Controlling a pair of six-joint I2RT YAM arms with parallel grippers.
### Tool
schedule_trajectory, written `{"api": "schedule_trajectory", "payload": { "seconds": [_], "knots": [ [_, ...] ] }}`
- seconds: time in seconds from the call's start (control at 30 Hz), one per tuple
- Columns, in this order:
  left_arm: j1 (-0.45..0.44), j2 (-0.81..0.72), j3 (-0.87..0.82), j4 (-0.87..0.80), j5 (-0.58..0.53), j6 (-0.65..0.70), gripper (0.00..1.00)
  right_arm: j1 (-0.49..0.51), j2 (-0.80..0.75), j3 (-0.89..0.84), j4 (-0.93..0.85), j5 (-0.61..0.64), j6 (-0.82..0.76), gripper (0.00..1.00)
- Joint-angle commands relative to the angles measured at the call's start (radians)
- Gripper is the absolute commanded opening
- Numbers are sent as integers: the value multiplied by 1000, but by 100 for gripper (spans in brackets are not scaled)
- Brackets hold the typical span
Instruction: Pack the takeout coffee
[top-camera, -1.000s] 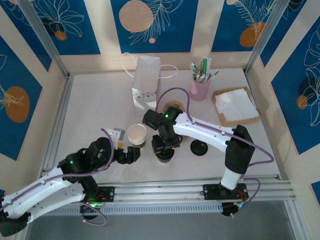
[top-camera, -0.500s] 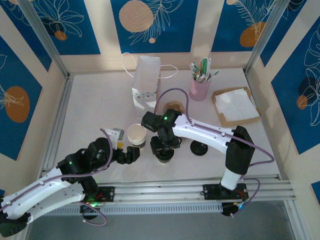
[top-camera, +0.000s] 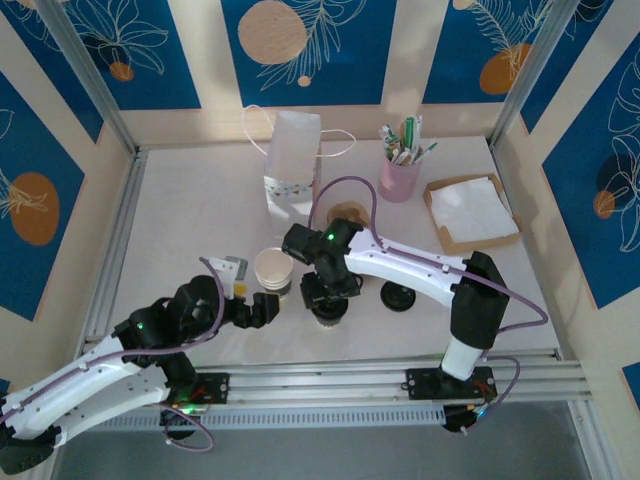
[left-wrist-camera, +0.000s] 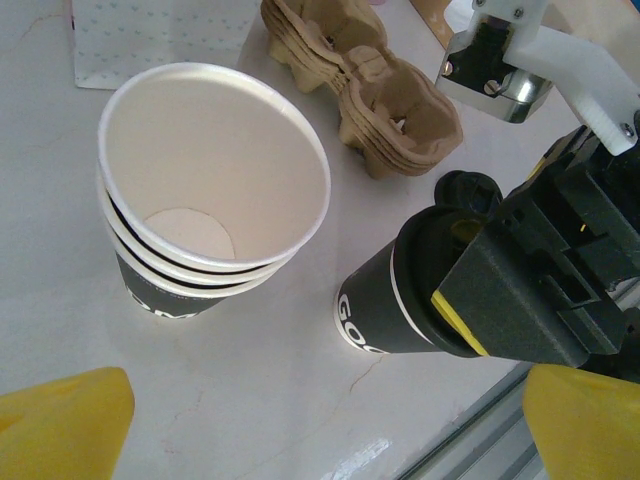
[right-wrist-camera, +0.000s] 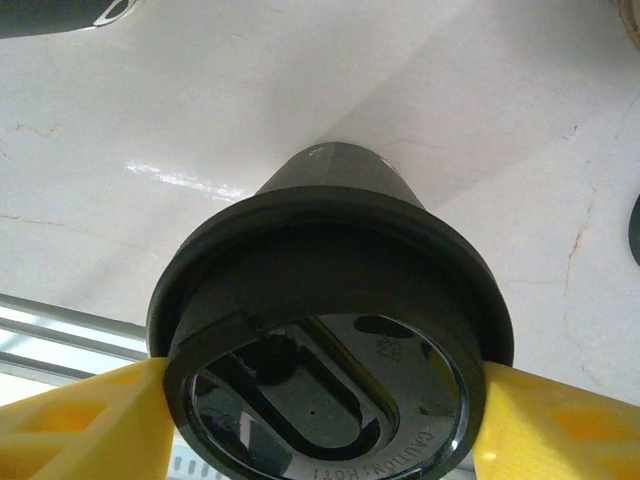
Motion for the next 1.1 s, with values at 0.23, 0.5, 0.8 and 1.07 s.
{"api": "schedule_trajectory", "payload": {
  "seconds": [0.23,0.5,0.8,1.07],
  "knots": [
    [8,-6,-1,12,-4,2,100,22,45,-38,-58,-32,11,70],
    [8,-3,1,15,-1,1,100,22,4,36,-76,-37,-2,76],
    [8,3,10,16,3,3,100,23,-16,41,-86,-28,-2,81],
    [8,14,20,15,4,6,100,24,-46,53,-87,-34,-5,84]
  ]
}}
